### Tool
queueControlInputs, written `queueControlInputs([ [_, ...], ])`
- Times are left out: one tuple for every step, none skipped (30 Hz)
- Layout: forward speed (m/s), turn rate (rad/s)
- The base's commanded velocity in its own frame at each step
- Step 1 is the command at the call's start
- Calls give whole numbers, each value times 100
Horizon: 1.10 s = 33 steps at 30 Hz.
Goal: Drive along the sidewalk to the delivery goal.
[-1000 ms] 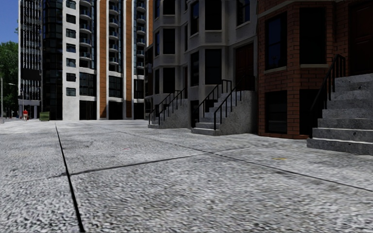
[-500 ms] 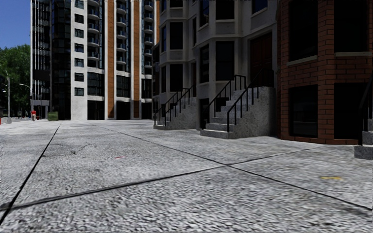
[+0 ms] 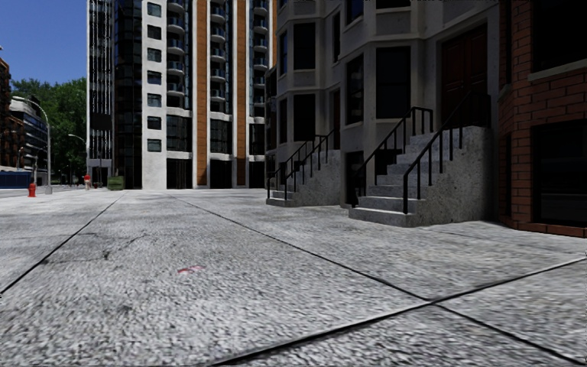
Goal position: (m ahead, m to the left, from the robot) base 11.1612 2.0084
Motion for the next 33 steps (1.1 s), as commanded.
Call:
queueControlInputs([
  [200, 0],
  [200, 0],
  [200, 8],
  [200, 60],
  [200, 60],
  [200, 82],
  [200, 120],
  [200, 120],
  [200, 120],
  [200, 120],
  [200, 79],
  [200, 79],
  [200, 61],
  [200, 42],
  [200, 22],
  [200, 10],
  [200, 7],
  [200, 7],
  [200, 4],
  [200, 3],
  [200, 2],
  [200, 2],
  [200, 2],
  [200, 1],
  [200, 0],
  [200, 0],
  [200, 0],
  [200, 0],
  [200, 0],
  [200, 0],
  [200, 6],
  [200, 60],
  [200, 60],
])
